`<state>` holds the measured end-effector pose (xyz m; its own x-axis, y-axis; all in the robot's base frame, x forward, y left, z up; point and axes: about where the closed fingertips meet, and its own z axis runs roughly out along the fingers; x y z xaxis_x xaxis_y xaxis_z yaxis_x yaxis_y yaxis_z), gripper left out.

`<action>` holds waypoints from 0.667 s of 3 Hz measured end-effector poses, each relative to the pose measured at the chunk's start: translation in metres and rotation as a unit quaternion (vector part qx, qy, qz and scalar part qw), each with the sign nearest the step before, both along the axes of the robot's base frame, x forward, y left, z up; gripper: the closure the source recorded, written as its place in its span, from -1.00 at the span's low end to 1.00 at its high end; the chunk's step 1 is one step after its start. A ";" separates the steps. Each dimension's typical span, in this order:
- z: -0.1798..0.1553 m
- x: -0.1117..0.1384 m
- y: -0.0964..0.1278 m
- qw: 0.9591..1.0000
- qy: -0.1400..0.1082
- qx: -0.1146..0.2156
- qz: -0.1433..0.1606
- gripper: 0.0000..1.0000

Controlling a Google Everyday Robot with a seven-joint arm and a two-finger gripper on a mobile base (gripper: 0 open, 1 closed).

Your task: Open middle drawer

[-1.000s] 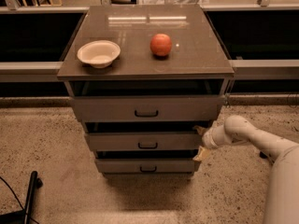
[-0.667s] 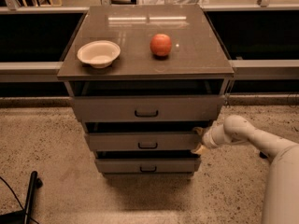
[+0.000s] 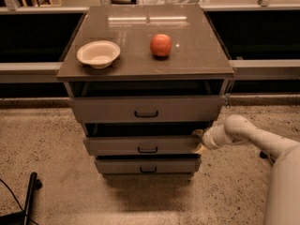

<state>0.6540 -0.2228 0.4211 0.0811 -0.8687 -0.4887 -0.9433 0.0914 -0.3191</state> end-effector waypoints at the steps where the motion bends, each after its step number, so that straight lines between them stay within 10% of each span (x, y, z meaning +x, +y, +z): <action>1: 0.004 -0.001 0.000 1.000 0.001 -0.001 0.001 -0.08; 2: 0.031 -0.017 0.000 0.999 0.015 -0.029 -0.002 -0.16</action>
Offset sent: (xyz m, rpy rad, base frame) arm -0.1836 0.0470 0.0443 -0.1505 0.3285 0.0872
